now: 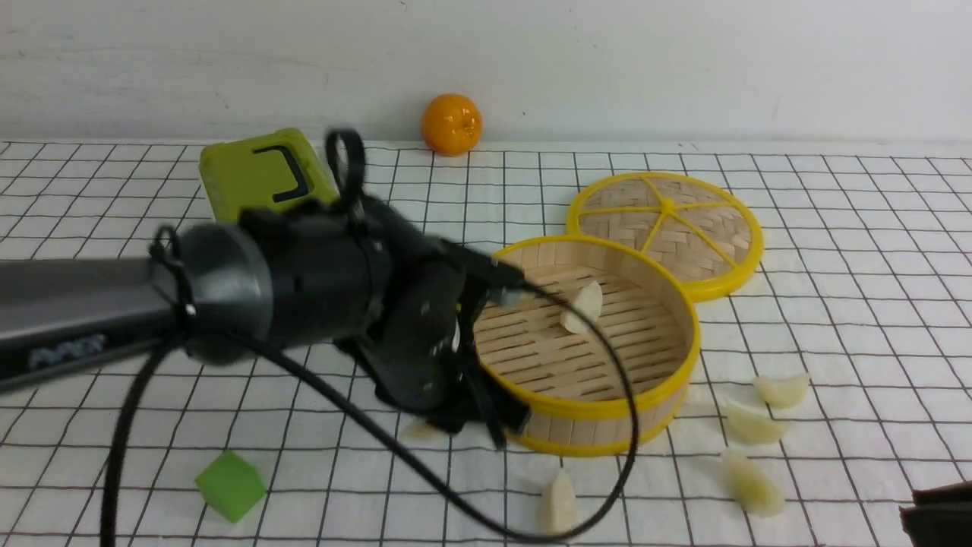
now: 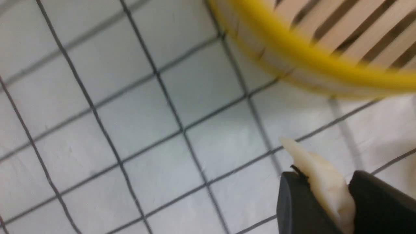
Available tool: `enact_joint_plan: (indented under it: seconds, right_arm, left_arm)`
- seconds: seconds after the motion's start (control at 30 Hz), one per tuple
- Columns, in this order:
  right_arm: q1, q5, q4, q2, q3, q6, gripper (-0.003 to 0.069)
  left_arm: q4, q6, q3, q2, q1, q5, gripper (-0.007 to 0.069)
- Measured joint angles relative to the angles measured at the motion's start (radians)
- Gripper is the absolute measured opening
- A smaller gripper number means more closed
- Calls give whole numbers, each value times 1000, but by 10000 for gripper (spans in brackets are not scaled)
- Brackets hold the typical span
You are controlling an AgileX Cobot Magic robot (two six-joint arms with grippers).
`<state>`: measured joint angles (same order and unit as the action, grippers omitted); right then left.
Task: Put the dumplings into the steamer on the table with the white tablecloth.
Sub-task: 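Reach for and grasp a dumpling on the table with the left gripper, then place the dumpling into the bamboo steamer basket with the left gripper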
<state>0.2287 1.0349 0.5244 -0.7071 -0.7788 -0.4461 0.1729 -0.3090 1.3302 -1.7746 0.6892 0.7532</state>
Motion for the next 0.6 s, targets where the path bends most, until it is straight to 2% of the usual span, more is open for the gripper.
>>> enact_joint_plan:
  seconds: [0.23, 0.47, 0.6]
  right_arm:
    - [0, -31, 0, 0, 0, 0, 93]
    - [0, -31, 0, 0, 0, 0, 93]
    - [0, -21, 0, 0, 0, 0, 98]
  left_arm:
    - [-80, -29, 338, -91, 0, 33, 190]
    - [-67, -130, 556, -353, -26, 47, 190]
    - [-65, -149, 670, -481, -66, 68, 190]
